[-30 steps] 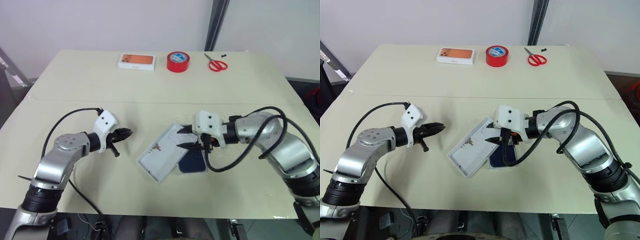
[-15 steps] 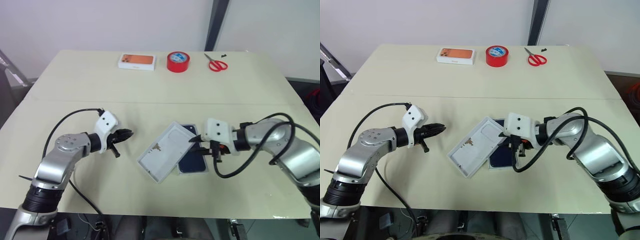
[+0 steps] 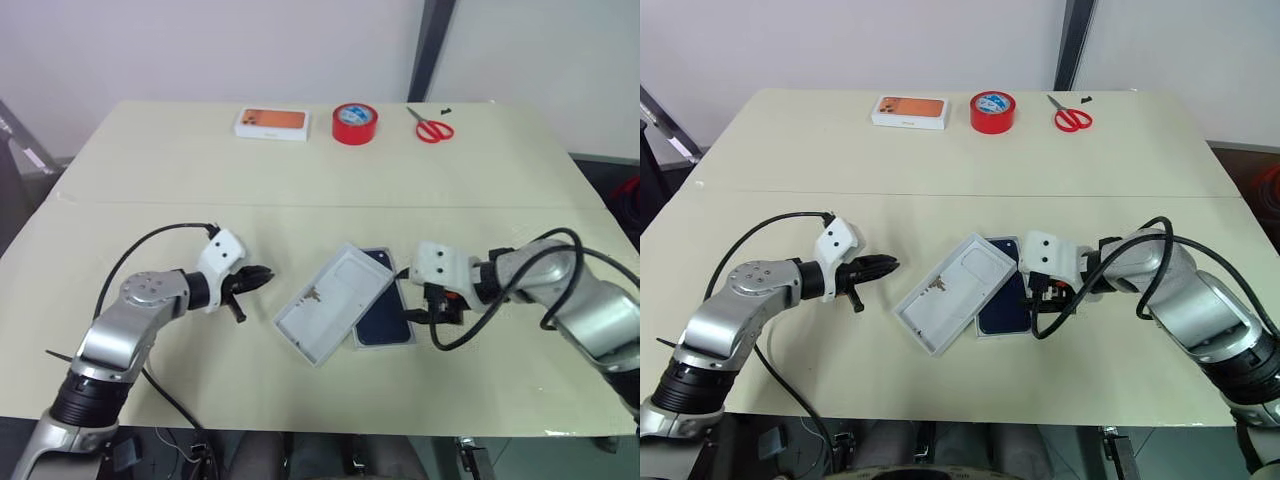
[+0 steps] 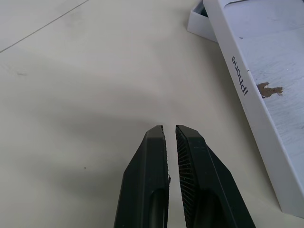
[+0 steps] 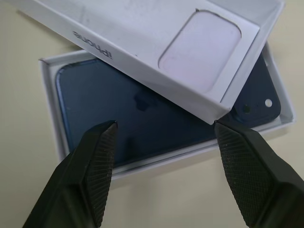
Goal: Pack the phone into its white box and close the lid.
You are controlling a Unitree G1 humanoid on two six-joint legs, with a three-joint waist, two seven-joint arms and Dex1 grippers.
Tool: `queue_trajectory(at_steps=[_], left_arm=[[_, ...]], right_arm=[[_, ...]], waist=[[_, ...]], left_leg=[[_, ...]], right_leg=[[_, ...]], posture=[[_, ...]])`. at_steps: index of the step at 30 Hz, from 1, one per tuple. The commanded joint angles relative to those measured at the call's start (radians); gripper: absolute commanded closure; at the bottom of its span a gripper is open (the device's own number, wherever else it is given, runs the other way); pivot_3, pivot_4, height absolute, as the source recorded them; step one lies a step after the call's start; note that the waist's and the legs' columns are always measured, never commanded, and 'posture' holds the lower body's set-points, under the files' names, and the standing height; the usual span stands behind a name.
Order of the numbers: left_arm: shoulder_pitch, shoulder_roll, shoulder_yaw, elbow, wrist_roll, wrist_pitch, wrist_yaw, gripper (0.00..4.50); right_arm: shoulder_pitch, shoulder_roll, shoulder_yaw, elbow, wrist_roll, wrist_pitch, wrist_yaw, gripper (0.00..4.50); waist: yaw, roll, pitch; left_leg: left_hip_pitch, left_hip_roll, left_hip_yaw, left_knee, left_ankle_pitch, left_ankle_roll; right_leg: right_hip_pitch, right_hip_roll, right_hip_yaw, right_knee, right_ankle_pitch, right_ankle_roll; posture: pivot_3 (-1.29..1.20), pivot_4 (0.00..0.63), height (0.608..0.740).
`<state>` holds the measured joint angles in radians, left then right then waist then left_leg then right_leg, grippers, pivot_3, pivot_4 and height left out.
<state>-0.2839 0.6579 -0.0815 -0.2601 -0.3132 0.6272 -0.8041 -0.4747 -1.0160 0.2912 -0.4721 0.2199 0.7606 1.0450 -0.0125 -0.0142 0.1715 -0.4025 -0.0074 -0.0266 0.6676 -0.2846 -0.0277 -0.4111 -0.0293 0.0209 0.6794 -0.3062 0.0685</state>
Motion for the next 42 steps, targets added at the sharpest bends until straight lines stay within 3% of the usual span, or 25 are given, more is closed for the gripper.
queue_trajectory(at_steps=[1, 3, 5, 16, 21, 24, 29, 38, 42], left_arm=[[-0.002, 0.0, -0.008, -0.045, -0.001, 0.004, 0.002, 4.06], [-0.002, -0.003, -0.013, -0.048, -0.002, 0.006, 0.005, 4.06], [-0.002, -0.005, -0.018, -0.052, -0.004, 0.009, 0.007, 4.06], [0.003, -0.038, -0.056, -0.089, -0.026, 0.056, -0.005, 4.06], [0.01, -0.044, -0.067, -0.114, -0.028, 0.076, 0.0, 4.06], [0.01, -0.046, -0.059, -0.122, -0.042, 0.09, 0.002, 4.06], [0.015, -0.049, -0.079, -0.147, -0.063, 0.1, -0.013, 4.06], [-0.008, -0.077, -0.138, -0.192, -0.081, 0.116, -0.016, 4.06], [-0.003, -0.075, -0.135, -0.195, -0.084, 0.115, -0.015, 4.06]], right_arm=[[-0.029, 0.015, 0.007, 0.0, -0.029, 0.004, -0.015, 2.48], [-0.037, 0.028, 0.016, 0.006, -0.04, 0.002, -0.019, 3.61], [-0.057, 0.056, 0.025, 0.014, -0.05, 0.003, -0.031, 4.46], [-0.2, 0.259, 0.094, 0.134, -0.129, 0.006, -0.127, 4.46], [-0.213, 0.243, 0.082, 0.135, -0.139, -0.015, -0.099, 4.46], [-0.206, 0.194, 0.054, 0.101, -0.109, -0.025, -0.04, 3.61], [-0.173, 0.113, 0.006, 0.022, -0.072, -0.094, 0.044, 1.14], [-0.141, 0.084, -0.047, -0.089, 0.043, 0.209, 0.023, 1.14], [-0.112, 0.062, -0.058, -0.13, 0.06, 0.253, -0.002, 1.14]], waist=[[0.0, 0.0, 0.0], [0.0, 0.0, 0.0], [-0.002, 0.0, 0.0], [0.0, 0.0, 0.0], [0.001, 0.0, 0.0], [0.001, 0.0, 0.0], [-0.001, 0.0, 0.0], [0.001, 0.0, 0.0], [0.0, 0.0, 0.0]], left_leg=[[0.0, 0.0, 0.0, 0.0, 0.0, 0.0], [0.0, 0.0, 0.0, 0.0, 0.0, 0.0], [0.0, 0.0, 0.0, 0.0, 0.0, 0.0], [0.0, 0.0, 0.0, 0.0, 0.0, 0.0], [0.0, 0.0, 0.0, 0.0, 0.0, 0.0], [0.0, -0.001, 0.0, 0.0, 0.0, 0.0], [0.0, -0.001, 0.0, 0.0, 0.0, 0.0], [0.0, -0.001, 0.0, 0.0, 0.0, 0.0], [0.0, -0.001, 0.0, 0.0, 0.0, 0.0]], right_leg=[[0.0, 0.0, 0.0, 0.0, 0.0, 0.0], [0.0, 0.0, 0.0, 0.0, 0.0, 0.0], [0.0, 0.0, 0.0, 0.0, 0.0, 0.0], [0.0, 0.0, 0.0, 0.001, 0.0, 0.0], [-0.001, 0.0, 0.0, 0.001, 0.0, 0.0], [0.0, 0.0, 0.0, 0.001, 0.0, 0.0], [0.0, 0.0, 0.0, 0.001, 0.0, 0.0], [0.0, 0.0, 0.0, 0.001, 0.0, 0.0], [0.0, 0.0, 0.0, 0.001, 0.0, 0.0]], posture=[[0.0, 0.15, 0.74], [0.0, 0.15, 0.74], [0.0, 0.15, 0.74], [0.0, 0.15, 0.74], [0.0, 0.15, 0.74], [0.0, 0.15, 0.74], [0.0, 0.15, 0.74], [0.0, 0.15, 0.74], [0.0, 0.15, 0.74]])
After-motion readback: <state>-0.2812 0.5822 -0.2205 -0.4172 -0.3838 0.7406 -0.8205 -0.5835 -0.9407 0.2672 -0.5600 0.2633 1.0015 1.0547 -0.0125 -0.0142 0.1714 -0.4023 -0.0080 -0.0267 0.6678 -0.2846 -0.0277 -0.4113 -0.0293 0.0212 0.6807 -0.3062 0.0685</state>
